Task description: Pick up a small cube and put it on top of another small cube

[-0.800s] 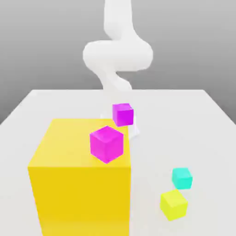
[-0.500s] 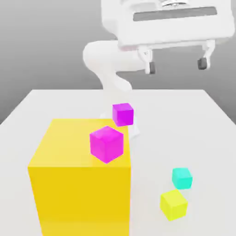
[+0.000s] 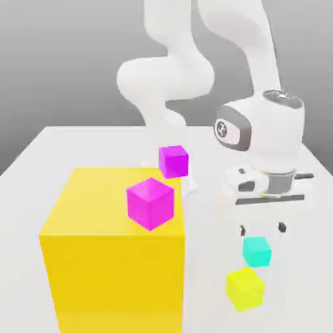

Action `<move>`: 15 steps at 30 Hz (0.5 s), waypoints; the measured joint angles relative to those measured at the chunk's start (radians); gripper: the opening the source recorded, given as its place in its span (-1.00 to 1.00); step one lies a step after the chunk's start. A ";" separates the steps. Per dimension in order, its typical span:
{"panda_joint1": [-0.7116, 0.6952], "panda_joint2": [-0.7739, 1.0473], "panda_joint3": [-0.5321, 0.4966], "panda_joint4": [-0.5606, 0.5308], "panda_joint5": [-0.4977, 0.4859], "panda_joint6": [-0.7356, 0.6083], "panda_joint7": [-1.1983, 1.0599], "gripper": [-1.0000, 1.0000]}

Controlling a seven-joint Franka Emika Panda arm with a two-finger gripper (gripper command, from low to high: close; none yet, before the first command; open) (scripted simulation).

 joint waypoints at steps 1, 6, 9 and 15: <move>0.034 0.036 -0.041 0.007 -0.031 0.028 0.024 0.00; 0.122 0.126 -0.140 0.026 -0.080 0.101 0.064 -1.00; 0.122 0.126 -0.140 0.026 -0.082 0.103 0.065 -1.00; 0.043 -0.001 -0.034 -0.002 0.030 0.003 -0.020 -1.00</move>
